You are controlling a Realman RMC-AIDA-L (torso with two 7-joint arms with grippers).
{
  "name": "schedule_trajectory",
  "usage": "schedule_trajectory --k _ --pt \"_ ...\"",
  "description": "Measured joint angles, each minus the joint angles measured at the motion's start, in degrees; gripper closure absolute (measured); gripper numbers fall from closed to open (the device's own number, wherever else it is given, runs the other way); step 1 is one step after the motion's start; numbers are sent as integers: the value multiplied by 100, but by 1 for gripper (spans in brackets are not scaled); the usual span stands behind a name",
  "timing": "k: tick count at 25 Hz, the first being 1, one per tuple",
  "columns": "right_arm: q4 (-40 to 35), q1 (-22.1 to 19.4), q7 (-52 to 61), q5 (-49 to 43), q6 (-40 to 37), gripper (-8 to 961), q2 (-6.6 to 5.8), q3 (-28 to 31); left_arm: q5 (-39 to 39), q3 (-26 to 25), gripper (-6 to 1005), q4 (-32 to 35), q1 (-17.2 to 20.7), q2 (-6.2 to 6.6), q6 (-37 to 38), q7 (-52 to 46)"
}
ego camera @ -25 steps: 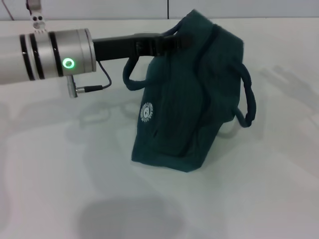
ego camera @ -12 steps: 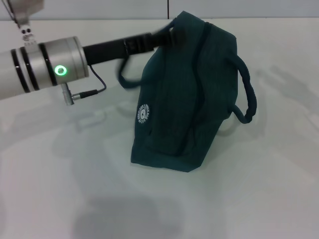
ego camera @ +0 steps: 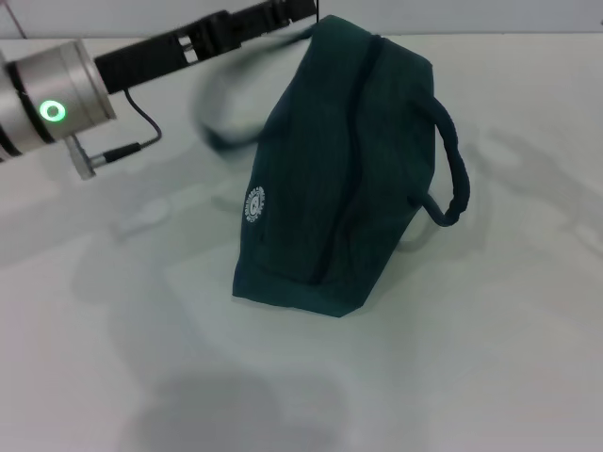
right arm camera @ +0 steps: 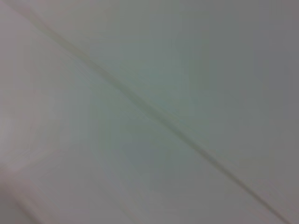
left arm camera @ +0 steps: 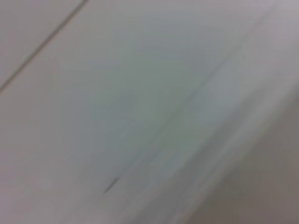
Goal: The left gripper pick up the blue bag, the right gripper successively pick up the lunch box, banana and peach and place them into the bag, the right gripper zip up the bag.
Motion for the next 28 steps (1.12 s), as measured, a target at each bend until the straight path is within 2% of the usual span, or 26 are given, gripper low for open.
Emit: schedule_trajectory --k 2,5,8,11,15,19,22,25,28 --pt "-1 63 -391 -5 -263 76 10 -30 -36 1 186 188 26 39 273 23" --pt "-3 151 -711 -6 -527 76 22 -112 -36 16 123 435 75 23 438 -30" --pt "-7 214 -839 -4 -667 76 42 -138 16 45 124 542 85 32 735 -145" --pt "-20 227 -1109 -4 -818 76 52 -194 48 48 124 569 115 117 1362 -110" --pt "-129 236 -1655 -6 -1010 76 67 -661 388 52 125 905 362 248 2058 65" --pt "-249 216 -2356 -15 -1080 76 116 -1293 1063 57 126 1410 769 276 2208 368" --pt "-498 166 -2937 -177 -919 75 221 -2023 1221 65 126 1494 1101 273 2368 1160" --pt "-663 164 -3262 -627 -703 75 410 -2242 1237 66 127 1475 1457 300 2439 1799" --pt "-655 188 -3550 -932 -543 75 491 -2527 1304 66 127 1360 1613 397 2468 1967"
